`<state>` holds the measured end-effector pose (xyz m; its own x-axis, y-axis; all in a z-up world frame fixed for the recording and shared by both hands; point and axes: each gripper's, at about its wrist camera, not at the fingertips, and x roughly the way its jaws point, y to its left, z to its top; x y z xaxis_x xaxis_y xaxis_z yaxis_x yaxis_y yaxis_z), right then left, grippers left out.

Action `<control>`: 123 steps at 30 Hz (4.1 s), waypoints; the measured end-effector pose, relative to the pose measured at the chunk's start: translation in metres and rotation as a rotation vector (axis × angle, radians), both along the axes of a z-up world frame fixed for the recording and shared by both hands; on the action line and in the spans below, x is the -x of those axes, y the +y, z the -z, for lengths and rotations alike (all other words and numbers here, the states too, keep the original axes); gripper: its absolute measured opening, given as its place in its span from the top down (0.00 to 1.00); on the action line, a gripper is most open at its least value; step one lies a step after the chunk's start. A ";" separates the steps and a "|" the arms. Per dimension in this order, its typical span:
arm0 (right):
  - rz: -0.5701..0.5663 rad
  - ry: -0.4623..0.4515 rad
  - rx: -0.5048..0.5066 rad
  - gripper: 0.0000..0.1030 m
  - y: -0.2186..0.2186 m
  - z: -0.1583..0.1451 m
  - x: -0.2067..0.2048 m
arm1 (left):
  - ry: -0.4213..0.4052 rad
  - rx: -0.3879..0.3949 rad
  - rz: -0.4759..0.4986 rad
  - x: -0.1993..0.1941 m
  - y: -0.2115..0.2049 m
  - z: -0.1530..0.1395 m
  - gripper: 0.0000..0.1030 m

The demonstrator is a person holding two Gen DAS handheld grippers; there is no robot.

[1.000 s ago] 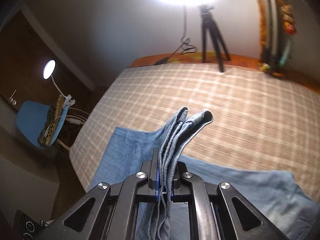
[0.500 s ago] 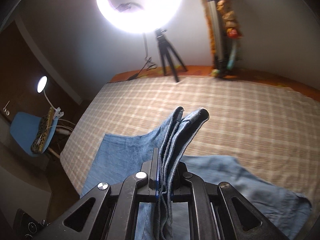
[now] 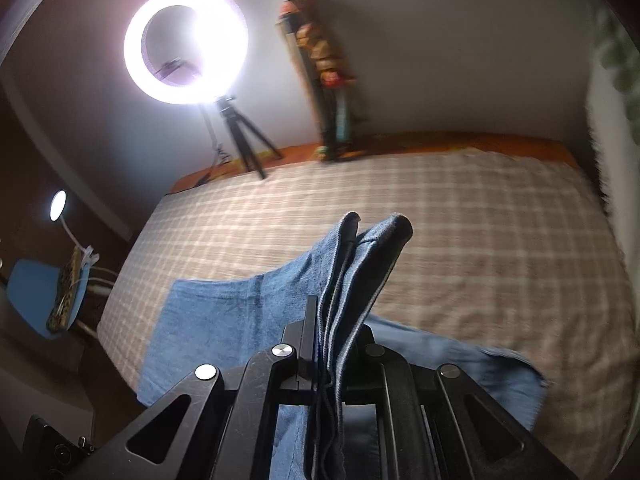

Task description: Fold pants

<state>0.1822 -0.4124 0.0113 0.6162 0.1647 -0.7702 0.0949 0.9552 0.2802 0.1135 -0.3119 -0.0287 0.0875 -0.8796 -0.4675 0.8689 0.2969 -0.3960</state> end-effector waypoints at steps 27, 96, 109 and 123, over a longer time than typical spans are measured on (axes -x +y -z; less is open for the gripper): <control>0.106 0.128 -0.005 0.88 -0.084 0.095 0.014 | 0.062 -0.221 0.098 0.002 -0.081 0.042 0.68; -0.412 0.250 0.127 0.41 0.306 0.100 -0.100 | 0.242 -0.131 -0.691 -0.033 0.304 0.098 0.55; -0.405 0.421 0.339 0.41 0.386 0.149 -0.137 | 0.282 0.018 -0.630 -0.031 0.298 0.090 0.68; -0.437 0.477 0.515 0.65 0.401 0.167 -0.141 | 0.209 -0.029 -0.646 -0.030 0.285 0.079 0.68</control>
<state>0.3228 -0.0111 -0.1552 0.1661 -0.1310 -0.9774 -0.3171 0.9314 -0.1787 0.1432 -0.0273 -0.1079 0.4962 -0.6680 -0.5546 0.4197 0.7438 -0.5203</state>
